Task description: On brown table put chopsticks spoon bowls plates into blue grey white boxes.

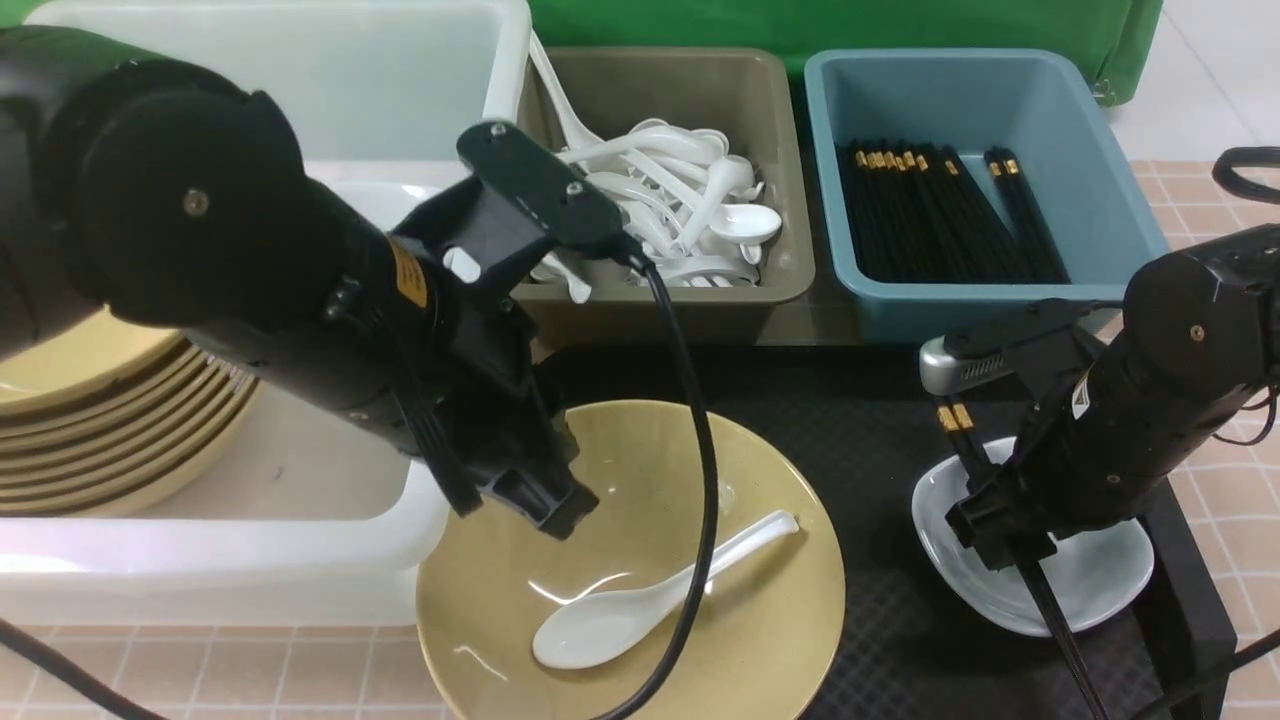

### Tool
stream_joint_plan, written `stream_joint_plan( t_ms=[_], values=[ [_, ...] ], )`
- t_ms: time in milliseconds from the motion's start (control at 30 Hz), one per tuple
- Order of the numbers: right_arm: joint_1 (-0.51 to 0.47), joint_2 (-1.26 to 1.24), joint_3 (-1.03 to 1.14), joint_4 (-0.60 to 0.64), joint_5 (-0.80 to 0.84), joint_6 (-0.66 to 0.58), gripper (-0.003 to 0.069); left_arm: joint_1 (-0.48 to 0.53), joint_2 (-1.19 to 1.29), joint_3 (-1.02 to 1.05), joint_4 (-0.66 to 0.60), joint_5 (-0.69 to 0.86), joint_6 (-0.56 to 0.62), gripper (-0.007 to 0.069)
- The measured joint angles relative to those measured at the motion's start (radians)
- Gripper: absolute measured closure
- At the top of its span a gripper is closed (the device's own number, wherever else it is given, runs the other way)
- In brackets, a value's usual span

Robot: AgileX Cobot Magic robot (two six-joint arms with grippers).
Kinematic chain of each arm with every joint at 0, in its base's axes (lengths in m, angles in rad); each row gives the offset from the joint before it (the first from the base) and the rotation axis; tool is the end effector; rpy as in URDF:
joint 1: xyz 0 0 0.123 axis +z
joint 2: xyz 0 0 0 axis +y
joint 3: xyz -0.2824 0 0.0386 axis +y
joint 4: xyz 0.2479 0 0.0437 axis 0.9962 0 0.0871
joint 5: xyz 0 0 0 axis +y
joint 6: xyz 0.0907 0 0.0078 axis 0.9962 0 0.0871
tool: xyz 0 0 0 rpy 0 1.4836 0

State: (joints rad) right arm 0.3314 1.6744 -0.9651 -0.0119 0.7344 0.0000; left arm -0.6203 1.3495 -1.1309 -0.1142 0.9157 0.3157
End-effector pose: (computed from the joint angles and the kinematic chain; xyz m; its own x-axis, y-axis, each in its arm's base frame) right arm 0.2871 0.0980 0.1826 -0.9211 -0.3263 -0.2126 -0.3319 0.9433 -0.0097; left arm 0.2171 -0.1652 0.3175 -0.5323 0.6782 -0.5067 0.7686 0.6380 0.0467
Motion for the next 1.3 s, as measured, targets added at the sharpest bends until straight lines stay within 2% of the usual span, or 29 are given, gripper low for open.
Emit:
stream_joint_plan(
  t_ms=[67, 100, 133, 167, 200, 333, 467, 667, 767, 933, 1167, 1300],
  values=[
    [0.0, 0.0, 0.0, 0.0, -0.004, 0.0, 0.0298, 0.0, 0.0, 0.0, 0.01, -0.014, 0.0, 0.0621],
    [0.0, 0.0, 0.0, 0.0, -0.004, 0.0, 0.0345, 0.0, 0.0, 0.0, 0.015, -0.023, 0.001, 0.0621],
    [0.0, 0.0, 0.0, 0.0, -0.001, 0.0, 0.043, 0.0, 0.0, 0.0, 0.029, -0.033, 0.001, 0.0621],
    [0.0, 0.0, 0.0, 0.001, 0.003, 0.0, 0.0484, 0.0, 0.0, 0.0, 0.035, -0.036, 0.001, 0.0621],
    [0.0, -0.001, -0.001, 0.002, 0.009, 0.0, 0.051, 0.0, 0.0, 0.0, 0.042, -0.041, 0.001, 0.0621],
    [0.0, -0.02, -0.009, 0.002, 0.042, -0.031, 0.0503, 0.017, 0.004, 0.0, 0.045, -0.07, -0.029, 0.0621],
    [0.0, -0.092, -0.062, 0.002, 0.073, -0.054, 0.0503, 0.097, 0.046, -0.002, 0.032, -0.111, -0.056, 0.0621],
    [0.0, -0.114, -0.281, -0.015, 0.017, -0.083, 0.0503, 0.19, 0.15, -0.084, -0.059, -0.162, -0.002, 0.0621],
    [-0.013, -0.047, -0.441, -0.03, -0.083, -0.082, 0.0503, 0.197, 0.23, -0.206, -0.14, -0.236, 0.056, 0.0621],
    [-0.072, 0.157, -0.675, -0.035, -0.218, 0.0, 0.0503, 0.198, 0.363, -0.422, -0.256, -0.347, 0.113, 0.0621],
    [-0.145, 0.4, -0.878, -0.035, -0.224, 0.08, 0.0503, 0.198, 0.442, -0.526, -0.323, -0.387, 0.196, 0.0621],
    [-0.173, 0.459, -0.923, -0.035, -0.165, 0.088, 0.0451, 0.199, 0.439, -0.53, -0.325, -0.354, 0.234, 0.0621]
  ],
)
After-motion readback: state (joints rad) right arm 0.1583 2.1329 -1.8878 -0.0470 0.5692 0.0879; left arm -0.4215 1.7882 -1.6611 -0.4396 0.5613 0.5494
